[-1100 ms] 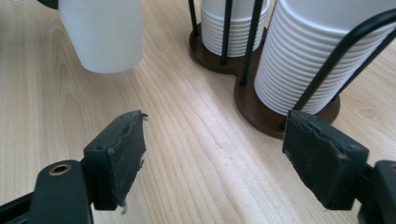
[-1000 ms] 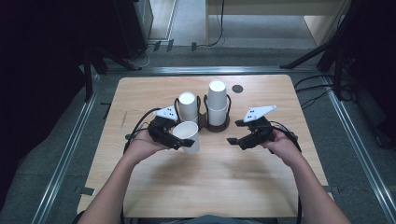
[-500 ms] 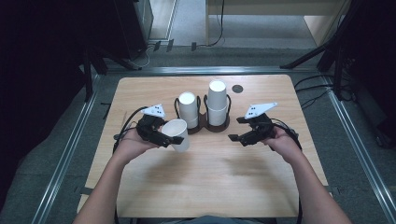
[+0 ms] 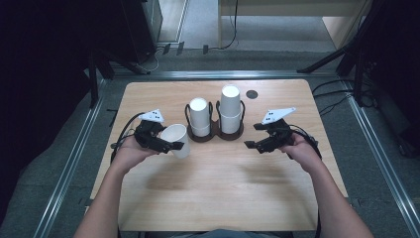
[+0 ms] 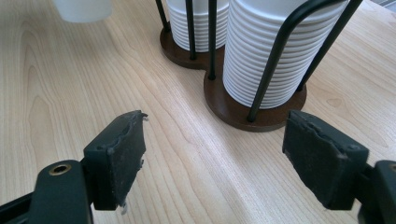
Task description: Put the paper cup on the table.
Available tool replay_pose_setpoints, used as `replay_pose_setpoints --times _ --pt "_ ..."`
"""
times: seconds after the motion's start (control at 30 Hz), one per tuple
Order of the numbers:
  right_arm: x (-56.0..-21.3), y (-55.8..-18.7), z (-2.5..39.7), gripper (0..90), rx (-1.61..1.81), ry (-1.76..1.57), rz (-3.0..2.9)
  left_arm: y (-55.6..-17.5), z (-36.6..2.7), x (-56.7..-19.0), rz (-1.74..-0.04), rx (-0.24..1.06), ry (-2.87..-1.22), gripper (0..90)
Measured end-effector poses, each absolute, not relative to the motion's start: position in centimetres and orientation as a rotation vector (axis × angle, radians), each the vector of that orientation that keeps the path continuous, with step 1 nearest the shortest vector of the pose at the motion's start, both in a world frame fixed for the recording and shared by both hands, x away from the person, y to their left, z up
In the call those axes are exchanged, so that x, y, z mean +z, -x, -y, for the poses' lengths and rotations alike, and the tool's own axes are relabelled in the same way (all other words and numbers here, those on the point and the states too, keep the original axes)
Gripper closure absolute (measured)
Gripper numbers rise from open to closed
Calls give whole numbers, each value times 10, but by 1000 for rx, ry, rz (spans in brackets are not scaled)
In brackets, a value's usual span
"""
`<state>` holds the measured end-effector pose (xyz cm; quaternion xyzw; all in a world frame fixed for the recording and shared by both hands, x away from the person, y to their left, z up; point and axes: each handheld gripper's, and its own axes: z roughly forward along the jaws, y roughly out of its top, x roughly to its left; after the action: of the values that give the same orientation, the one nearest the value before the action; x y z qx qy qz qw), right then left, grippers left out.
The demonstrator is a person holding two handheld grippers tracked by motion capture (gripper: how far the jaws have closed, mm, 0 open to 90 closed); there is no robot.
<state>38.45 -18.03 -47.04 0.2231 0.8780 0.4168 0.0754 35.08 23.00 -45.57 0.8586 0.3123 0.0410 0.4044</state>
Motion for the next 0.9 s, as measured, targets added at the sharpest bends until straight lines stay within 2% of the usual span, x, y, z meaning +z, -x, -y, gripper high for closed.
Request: replay_pose_setpoints --times 0.9 --pt "-480 -380 176 214 1197 -641 -2662 -382 -275 -474 -994 211 -2148 240"
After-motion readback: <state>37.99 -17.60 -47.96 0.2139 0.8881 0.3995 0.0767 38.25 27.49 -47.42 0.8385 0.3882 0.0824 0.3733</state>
